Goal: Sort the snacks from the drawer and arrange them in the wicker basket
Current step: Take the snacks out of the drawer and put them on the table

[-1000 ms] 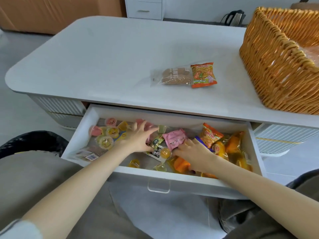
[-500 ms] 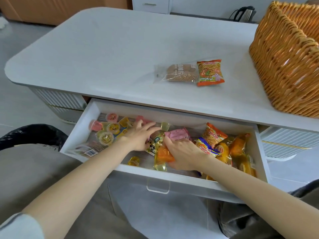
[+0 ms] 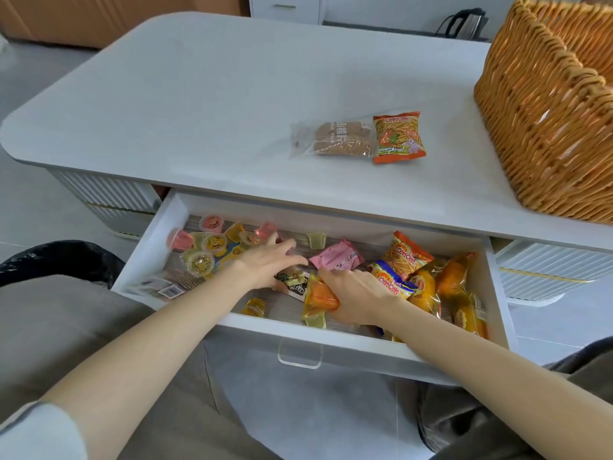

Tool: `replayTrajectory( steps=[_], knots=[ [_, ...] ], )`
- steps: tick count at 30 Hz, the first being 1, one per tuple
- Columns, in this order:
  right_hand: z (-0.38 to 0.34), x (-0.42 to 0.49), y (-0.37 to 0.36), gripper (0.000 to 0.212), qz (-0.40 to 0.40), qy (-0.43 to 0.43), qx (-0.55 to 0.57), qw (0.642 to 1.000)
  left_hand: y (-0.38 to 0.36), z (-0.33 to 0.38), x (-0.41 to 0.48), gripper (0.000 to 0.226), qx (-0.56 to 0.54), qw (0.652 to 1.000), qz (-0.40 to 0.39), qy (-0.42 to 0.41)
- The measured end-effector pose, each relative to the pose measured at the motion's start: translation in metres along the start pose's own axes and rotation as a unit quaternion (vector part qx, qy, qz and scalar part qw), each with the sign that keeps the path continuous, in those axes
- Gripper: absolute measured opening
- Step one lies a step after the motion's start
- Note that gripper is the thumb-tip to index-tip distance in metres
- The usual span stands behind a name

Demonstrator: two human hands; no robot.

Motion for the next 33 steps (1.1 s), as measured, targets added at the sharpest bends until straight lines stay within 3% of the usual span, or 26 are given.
replayTrajectory(
  steps=[6, 12, 15, 19, 21, 23, 27, 29, 33],
  knots=[
    [0.006, -0.007, 0.001, 0.056, 0.028, -0.032, -0.003, 0.999, 0.003, -0.008, -0.009, 0.047, -0.005, 0.997, 0.067, 0.039],
    [0.006, -0.02, 0.028, 0.064, 0.144, -0.027, 0.04, 0.988, 0.017, -0.016, -0.021, 0.044, -0.06, 0.978, 0.188, 0.07],
    [0.005, -0.033, 0.058, 0.057, 0.182, -0.029, 0.11, 0.977, 0.028, -0.017, -0.029, 0.04, -0.112, 0.968, 0.221, 0.046],
    [0.006, -0.051, 0.107, 0.044, 0.269, -0.06, 0.162, 0.948, 0.064, -0.017, -0.045, 0.029, -0.205, 0.96, 0.189, 0.018],
    [0.009, -0.059, 0.129, 0.046, 0.327, -0.081, 0.164, 0.927, 0.087, -0.021, -0.057, 0.032, -0.305, 0.938, 0.163, -0.002],
    [0.015, -0.067, 0.147, 0.048, 0.388, -0.106, 0.155, 0.903, 0.113, -0.023, -0.071, 0.037, -0.417, 0.894, 0.16, -0.038],
    [0.036, -0.076, 0.163, 0.047, 0.424, -0.158, 0.096, 0.887, 0.158, -0.029, -0.088, 0.035, -0.559, 0.794, 0.226, -0.074],
    [0.046, -0.075, 0.161, 0.048, 0.412, -0.196, 0.062, 0.888, 0.167, -0.034, -0.084, 0.036, -0.516, 0.792, 0.319, -0.066],
    [0.058, -0.057, 0.152, 0.069, 0.38, -0.2, 0.011, 0.903, 0.156, -0.034, -0.056, 0.04, -0.243, 0.838, 0.489, 0.008]
  ],
)
Point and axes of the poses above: each hand's wrist, its own x-axis towards the middle knuckle, its own y-axis out of the back of the hand, z = x × y, the point moved 3 cm from there along x, towards the middle knuckle, and after that the axes turned 15 degrees about y, right-handed, at the moved point
